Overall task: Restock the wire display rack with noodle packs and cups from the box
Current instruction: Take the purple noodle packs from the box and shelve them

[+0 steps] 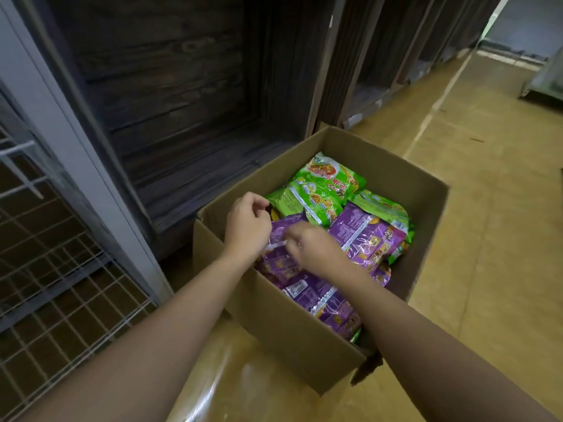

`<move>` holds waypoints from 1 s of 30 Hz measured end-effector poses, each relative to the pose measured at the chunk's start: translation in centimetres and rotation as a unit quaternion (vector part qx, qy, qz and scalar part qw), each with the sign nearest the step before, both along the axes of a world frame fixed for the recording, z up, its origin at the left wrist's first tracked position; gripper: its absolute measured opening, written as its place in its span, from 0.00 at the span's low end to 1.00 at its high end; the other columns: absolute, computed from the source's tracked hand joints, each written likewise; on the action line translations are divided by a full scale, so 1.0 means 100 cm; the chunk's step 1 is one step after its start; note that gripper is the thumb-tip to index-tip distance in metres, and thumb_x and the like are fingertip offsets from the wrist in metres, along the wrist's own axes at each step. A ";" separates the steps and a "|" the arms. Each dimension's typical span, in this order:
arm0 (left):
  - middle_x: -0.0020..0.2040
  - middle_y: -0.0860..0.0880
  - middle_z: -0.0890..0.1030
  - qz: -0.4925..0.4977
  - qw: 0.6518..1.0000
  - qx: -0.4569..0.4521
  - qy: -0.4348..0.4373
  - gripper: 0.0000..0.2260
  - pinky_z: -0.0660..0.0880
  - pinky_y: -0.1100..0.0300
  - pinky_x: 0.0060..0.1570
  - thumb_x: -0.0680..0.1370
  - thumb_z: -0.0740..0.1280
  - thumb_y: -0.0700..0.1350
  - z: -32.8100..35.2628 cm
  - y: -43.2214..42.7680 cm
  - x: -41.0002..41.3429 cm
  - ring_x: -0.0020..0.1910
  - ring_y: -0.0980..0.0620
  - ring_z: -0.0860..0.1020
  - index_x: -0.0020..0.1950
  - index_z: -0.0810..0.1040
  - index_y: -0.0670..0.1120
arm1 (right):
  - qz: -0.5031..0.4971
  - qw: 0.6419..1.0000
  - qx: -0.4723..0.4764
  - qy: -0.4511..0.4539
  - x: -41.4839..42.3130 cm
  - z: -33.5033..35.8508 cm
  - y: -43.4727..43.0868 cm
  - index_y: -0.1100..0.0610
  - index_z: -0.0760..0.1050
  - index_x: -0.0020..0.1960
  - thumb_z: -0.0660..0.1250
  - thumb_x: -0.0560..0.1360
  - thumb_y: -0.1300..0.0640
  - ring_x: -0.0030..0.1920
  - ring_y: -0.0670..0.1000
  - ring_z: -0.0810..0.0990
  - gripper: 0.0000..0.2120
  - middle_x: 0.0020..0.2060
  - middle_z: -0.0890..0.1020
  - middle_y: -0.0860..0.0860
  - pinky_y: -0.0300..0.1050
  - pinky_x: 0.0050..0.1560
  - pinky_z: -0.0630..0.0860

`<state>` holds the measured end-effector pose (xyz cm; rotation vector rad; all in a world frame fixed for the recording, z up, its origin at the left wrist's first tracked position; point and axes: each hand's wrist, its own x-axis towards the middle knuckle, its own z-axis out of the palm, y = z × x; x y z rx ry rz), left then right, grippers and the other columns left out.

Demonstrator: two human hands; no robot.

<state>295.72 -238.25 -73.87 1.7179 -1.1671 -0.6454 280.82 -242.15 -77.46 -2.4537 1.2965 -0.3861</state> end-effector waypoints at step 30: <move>0.65 0.48 0.66 -0.211 0.946 0.093 -0.229 0.33 0.67 0.48 0.66 0.70 0.76 0.52 -0.003 0.014 -0.006 0.68 0.46 0.65 0.71 0.66 0.53 | -0.287 0.927 0.176 -0.168 -0.006 0.072 -0.026 0.53 0.75 0.53 0.70 0.73 0.65 0.38 0.53 0.78 0.12 0.42 0.79 0.53 0.40 0.32 0.72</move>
